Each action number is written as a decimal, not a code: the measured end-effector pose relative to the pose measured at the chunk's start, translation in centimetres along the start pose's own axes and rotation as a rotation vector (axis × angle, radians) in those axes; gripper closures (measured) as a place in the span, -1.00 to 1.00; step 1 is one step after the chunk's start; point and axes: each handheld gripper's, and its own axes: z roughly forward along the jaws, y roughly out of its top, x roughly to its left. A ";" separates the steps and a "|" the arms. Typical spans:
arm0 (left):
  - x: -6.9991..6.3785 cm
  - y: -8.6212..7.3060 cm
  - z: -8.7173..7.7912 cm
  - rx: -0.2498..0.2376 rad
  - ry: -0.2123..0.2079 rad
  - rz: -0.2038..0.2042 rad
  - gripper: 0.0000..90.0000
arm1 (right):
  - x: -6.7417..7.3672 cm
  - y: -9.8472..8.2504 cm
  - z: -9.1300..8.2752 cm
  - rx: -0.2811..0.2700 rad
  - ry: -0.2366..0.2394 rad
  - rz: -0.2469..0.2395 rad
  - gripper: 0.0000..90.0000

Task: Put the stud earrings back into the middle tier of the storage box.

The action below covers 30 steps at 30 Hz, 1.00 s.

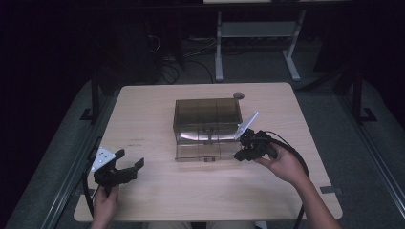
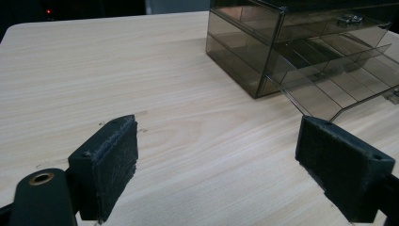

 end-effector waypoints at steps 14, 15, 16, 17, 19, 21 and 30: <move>0.0 0.0 -0.1 -0.005 0.002 -0.001 -0.71 | -0.8 2.2 0.2 0.025 -0.009 -0.014 0.90; 0.1 0.0 -0.1 -0.005 0.002 -0.001 -0.71 | -0.9 2.4 0.2 0.025 -0.010 -0.015 0.90; 0.1 0.0 -0.1 -0.006 0.002 -0.002 -0.71 | -0.9 2.5 0.2 0.027 -0.008 -0.013 0.90; 0.1 0.0 -0.1 -0.005 0.001 -0.001 -0.71 | -1.0 2.6 0.2 0.027 -0.009 -0.013 0.90; 0.1 0.0 -0.1 -0.005 0.002 -0.001 -0.71 | -1.1 2.7 0.3 0.027 -0.009 -0.012 0.90; 0.1 0.0 -0.1 -0.004 0.000 0.000 -0.71 | -1.2 2.9 0.4 0.032 -0.006 -0.010 0.90; 0.1 0.0 -0.1 -0.007 -0.001 -0.002 -0.71 | -1.8 3.5 0.9 0.034 -0.002 -0.008 0.90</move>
